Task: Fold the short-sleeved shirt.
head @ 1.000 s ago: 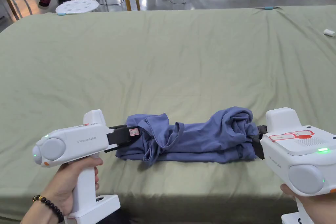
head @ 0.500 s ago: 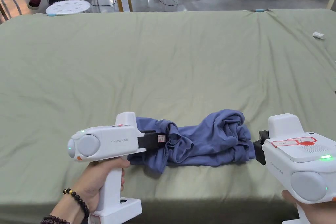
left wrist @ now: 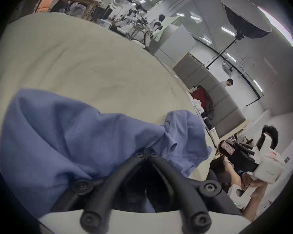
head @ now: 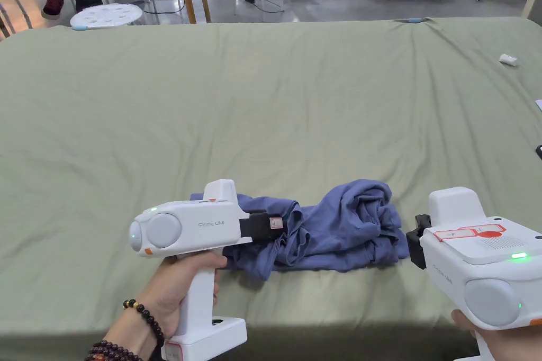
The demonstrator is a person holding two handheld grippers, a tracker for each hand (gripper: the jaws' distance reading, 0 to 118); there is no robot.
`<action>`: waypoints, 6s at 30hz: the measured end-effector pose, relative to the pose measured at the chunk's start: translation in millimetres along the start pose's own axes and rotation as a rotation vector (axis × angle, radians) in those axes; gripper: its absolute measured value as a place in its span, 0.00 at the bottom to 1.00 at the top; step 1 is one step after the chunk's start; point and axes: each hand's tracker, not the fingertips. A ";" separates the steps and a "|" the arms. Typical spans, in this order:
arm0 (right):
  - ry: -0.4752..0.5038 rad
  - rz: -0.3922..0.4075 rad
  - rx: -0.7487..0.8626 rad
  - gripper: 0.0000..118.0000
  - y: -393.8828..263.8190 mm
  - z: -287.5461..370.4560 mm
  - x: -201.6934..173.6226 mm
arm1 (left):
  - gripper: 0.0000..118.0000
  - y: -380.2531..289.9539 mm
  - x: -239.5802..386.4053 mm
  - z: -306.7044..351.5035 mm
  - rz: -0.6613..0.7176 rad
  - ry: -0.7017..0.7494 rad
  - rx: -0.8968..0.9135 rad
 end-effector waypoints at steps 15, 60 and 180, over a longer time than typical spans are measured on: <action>0.037 0.034 0.033 0.00 16.5 -11.4 -25.8 | 0.00 5.6 -43.6 116.7 0.076 0.029 0.189; 0.038 0.044 0.032 0.00 15.9 -5.6 -24.0 | 0.12 -10.8 -114.1 170.0 0.174 0.209 0.229; 0.403 -0.019 -0.033 0.00 63.9 -89.9 -125.3 | 0.29 17.5 -47.6 37.4 0.082 -0.023 0.044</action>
